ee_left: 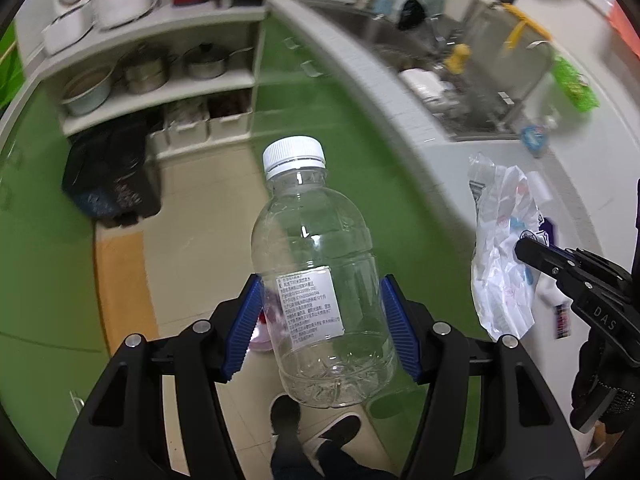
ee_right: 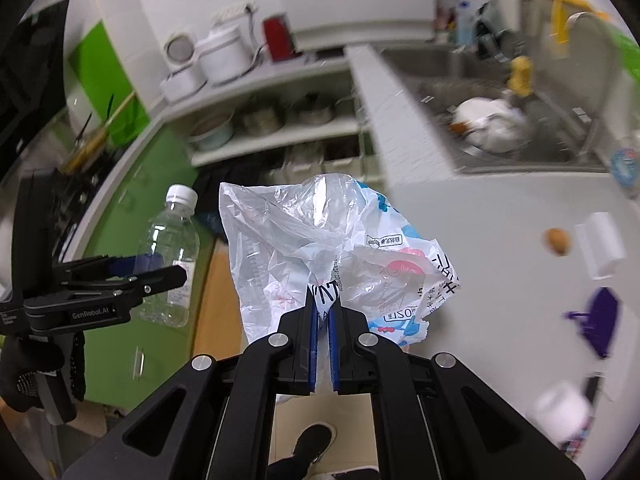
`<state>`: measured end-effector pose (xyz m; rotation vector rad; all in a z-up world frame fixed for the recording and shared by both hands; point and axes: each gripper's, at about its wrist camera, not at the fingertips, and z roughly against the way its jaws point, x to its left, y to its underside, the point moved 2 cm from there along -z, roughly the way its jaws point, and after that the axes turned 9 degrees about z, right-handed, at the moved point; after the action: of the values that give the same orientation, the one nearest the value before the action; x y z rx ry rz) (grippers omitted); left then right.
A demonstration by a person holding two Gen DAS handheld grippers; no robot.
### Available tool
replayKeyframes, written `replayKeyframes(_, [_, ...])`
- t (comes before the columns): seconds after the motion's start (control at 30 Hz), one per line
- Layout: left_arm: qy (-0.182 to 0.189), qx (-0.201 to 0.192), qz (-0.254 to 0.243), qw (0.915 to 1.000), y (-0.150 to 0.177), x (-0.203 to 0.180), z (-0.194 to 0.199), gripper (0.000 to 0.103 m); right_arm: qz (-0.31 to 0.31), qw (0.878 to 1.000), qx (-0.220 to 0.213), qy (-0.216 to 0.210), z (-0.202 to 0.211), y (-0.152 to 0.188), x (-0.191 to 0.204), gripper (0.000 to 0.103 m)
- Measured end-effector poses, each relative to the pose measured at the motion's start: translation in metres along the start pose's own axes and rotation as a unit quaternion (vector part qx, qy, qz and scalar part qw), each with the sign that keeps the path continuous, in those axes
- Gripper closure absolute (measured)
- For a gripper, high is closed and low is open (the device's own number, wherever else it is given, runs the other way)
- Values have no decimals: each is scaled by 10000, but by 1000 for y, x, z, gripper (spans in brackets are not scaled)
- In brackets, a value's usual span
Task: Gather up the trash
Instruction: 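Carry the bag and bottle over the pink bin and release both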
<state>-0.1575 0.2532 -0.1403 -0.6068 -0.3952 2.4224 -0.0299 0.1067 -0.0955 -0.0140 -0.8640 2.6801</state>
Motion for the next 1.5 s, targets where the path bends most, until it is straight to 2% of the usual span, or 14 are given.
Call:
replayKeyframes(0.2, [-216, 197, 357, 9989, 15, 74, -47, 43, 190, 9978, 572, -280, -89, 15, 34, 99])
replayKeyframes(0.47, [-398, 414, 770, 9954, 48, 156, -127, 43, 304, 9899, 1274, -540, -234, 70, 57, 99])
replayKeyframes(0.77, [-424, 655, 989, 9920, 87, 210, -223, 43, 463, 9794, 1842, -680, -377, 128, 61, 99])
replayKeyframes(1.03, [-387, 813, 1119, 9896, 113, 240, -294, 42, 530, 9717, 2188, -712, -473, 172, 54, 96])
replayKeyframes(1.1, [-388, 851, 1106, 9895, 117, 244, -306, 42, 548, 9711, 2223, -676, -486, 179, 53, 90])
replayKeyframes(1.17, [-391, 901, 1105, 9890, 122, 247, -319, 42, 541, 9711, 2239, -623, -496, 182, 49, 58])
replayKeyframes(1.2, [-387, 926, 1111, 9887, 123, 248, -324, 42, 490, 9726, 2190, -603, -497, 184, 46, 28])
replayKeyframes(1.23, [-372, 948, 1117, 9885, 123, 247, -328, 42, 455, 9738, 2139, -618, -496, 185, 44, 18])
replayKeyframes(1.5, [-242, 1042, 970, 9895, 119, 224, -342, 42, 336, 9757, 2118, -449, -472, 186, 30, 6])
